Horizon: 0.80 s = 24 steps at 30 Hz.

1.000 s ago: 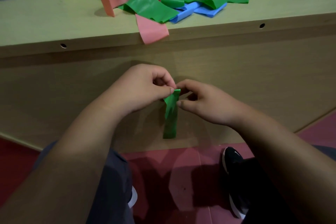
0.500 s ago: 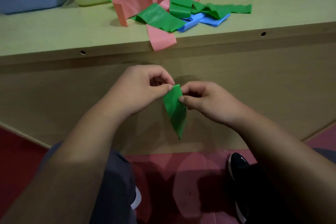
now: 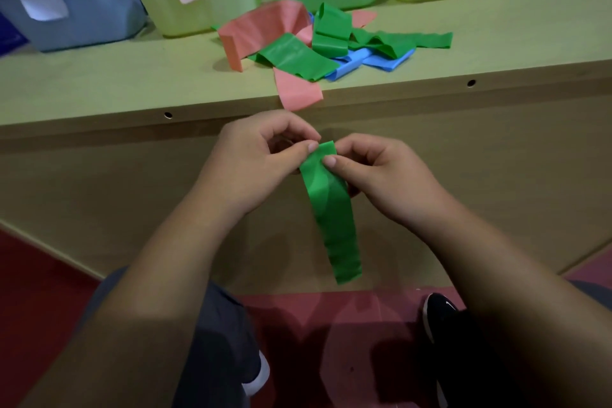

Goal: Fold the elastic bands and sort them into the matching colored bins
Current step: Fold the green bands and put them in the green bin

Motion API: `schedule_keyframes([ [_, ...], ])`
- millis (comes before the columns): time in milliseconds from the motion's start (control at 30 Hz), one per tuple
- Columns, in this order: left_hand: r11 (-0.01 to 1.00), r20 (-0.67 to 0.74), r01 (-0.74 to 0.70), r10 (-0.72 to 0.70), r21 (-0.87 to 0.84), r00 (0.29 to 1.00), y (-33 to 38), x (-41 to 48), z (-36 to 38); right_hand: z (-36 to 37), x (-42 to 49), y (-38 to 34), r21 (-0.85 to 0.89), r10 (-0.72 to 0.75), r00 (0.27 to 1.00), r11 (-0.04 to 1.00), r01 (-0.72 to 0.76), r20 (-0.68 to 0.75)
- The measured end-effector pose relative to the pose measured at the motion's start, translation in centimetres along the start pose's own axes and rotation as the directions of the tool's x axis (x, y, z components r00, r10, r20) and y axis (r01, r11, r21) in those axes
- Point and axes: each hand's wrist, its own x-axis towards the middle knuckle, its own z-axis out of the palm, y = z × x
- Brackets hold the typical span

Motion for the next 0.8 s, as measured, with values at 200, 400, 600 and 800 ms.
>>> schedule_keyframes([
  [200,0.995,-0.135,-0.1,0.098,-0.012,0.986,3.2,1.5,-0.6,-1.0,0.2,-2.3,-0.021,-0.059,0.985,0.998,0.056,-0.164],
  [400,0.934,-0.181,-0.166,0.231,0.317,0.956,5.5,6.5,-1.8,-2.3,0.7,-3.2,-0.061,-0.116,0.957,0.993,0.103,-0.265],
  [600,0.801,0.182,-0.109,0.001,0.589,0.983,5.4,11.1,-2.0,-2.6,1.6,-2.9,-0.072,-0.118,0.947,0.992,0.101,-0.3],
  [800,0.877,0.065,-0.047,0.018,0.478,0.998,4.3,11.8,-1.6,-2.6,2.1,-2.8,-0.067,-0.13,0.946,0.991,0.116,-0.295],
])
